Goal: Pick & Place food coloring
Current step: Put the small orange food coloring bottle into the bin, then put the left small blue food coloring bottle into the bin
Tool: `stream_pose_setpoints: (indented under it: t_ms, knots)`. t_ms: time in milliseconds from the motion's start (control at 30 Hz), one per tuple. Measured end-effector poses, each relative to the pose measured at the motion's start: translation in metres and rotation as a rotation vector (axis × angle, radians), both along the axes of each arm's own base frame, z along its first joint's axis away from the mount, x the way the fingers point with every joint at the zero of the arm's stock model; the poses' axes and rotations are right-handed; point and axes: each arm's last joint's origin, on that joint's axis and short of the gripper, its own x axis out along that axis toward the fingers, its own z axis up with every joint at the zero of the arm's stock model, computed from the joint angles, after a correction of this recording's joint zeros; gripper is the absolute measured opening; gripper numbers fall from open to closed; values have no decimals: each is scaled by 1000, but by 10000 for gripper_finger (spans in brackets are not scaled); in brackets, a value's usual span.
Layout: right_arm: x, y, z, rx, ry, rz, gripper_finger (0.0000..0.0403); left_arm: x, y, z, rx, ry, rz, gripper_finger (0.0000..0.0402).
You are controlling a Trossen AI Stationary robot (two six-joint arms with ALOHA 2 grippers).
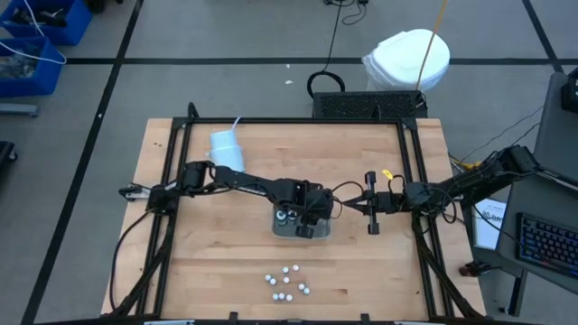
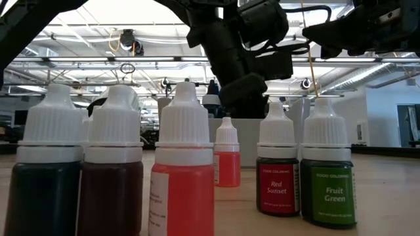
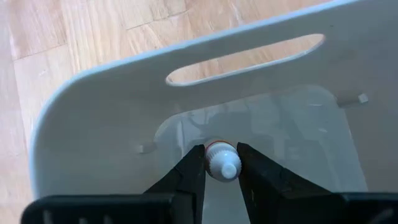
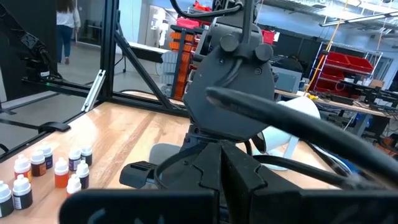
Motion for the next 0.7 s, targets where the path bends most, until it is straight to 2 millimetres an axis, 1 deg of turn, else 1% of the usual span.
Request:
stream_pose_setpoints:
  t_ms: [133, 267, 333, 400, 500, 600, 700]
  knots:
    - [0, 0, 0, -2, 0, 0, 0, 1, -1, 0, -1, -7, 1, 108]
    - [0, 0, 0, -2, 0, 0, 0, 1, -3, 1, -4, -10, 1, 149]
    - [0, 0, 0, -2, 0, 0, 0, 3, -4, 5, -11, -17, 13, 172]
    - [0, 0, 0, -2, 0, 0, 0, 5, -4, 14, -13, -22, 16, 195]
    - [0, 0, 0, -2, 0, 0, 0, 8, -8, 37, -11, -14, 12, 224]
    - [0, 0, 0, -2, -1, 0, 0, 7, -18, 68, -20, -5, 8, 246]
    - [0, 0, 0, -3, 2, 0, 0, 1, -29, 100, -46, 24, 42, 261]
